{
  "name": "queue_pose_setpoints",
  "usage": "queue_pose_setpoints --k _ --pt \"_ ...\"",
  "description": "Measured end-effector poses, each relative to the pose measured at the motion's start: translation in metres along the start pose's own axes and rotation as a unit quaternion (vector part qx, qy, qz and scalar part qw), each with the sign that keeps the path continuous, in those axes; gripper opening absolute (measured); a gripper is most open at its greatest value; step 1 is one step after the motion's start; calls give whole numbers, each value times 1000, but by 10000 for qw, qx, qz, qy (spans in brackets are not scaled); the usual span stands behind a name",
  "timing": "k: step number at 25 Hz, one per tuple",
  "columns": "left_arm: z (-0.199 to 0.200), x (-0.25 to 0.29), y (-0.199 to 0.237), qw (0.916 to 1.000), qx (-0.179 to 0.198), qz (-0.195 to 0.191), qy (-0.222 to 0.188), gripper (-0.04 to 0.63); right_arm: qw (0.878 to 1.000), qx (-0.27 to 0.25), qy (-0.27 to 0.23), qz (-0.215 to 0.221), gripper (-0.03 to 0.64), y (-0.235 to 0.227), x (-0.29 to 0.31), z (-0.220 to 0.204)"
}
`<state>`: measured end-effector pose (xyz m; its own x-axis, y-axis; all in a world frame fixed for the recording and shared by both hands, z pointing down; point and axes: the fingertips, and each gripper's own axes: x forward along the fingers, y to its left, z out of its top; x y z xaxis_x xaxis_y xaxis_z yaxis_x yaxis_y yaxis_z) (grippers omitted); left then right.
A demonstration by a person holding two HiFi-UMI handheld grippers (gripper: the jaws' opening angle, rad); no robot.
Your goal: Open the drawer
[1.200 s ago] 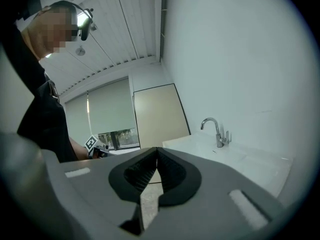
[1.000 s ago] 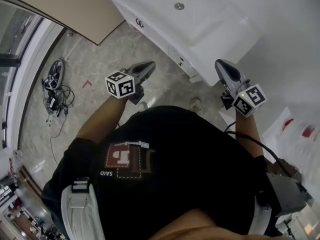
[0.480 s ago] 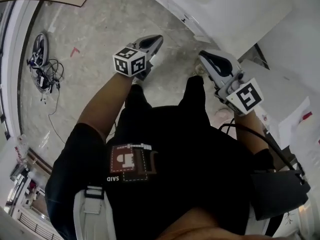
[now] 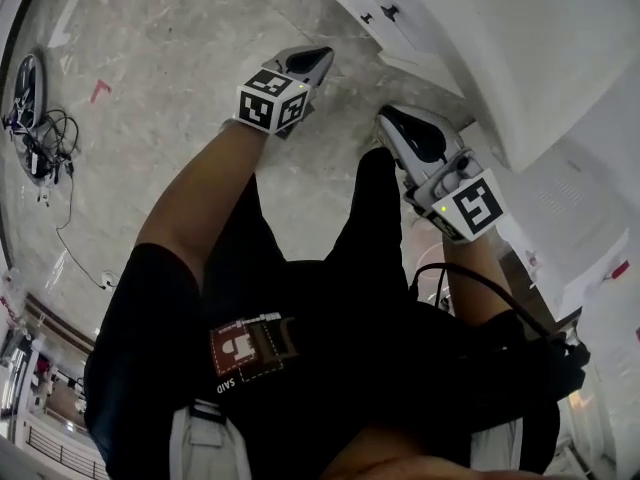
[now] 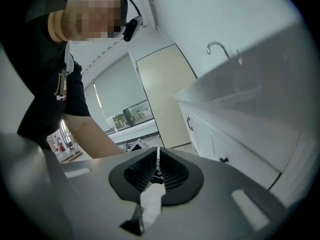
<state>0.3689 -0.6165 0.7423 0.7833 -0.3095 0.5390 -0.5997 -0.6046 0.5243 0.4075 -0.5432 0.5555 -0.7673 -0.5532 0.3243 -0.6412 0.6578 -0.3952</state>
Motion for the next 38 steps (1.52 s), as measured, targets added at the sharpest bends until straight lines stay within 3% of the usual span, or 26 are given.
queue_pose_setpoints --k 4,12,20,25,33,36,38 --pt "-20 39 26 10000 3 -47 61 -11 9999 69 71 -79 -9 -13 18 -50" --pt "-53 124 68 9999 56 -8 130 143 9985 182 512 -84 -9 -25 32 -142" --pt "-73 187 86 9969 641 -217 406 213 9973 26 456 -583 -9 -85 41 -183" --pt "-78 217 96 9960 752 -66 468 216 9963 79 428 -736 -9 -102 47 -196" --pt "-71 241 95 9882 1383 436 483 215 9953 276 547 -747 -9 -102 42 -214" --pt "-69 243 89 9836 1659 463 528 147 9952 263 561 -762 -9 -104 41 -211" --pt "-70 243 87 9815 1754 488 598 141 9951 254 558 -775 -9 -106 41 -209"
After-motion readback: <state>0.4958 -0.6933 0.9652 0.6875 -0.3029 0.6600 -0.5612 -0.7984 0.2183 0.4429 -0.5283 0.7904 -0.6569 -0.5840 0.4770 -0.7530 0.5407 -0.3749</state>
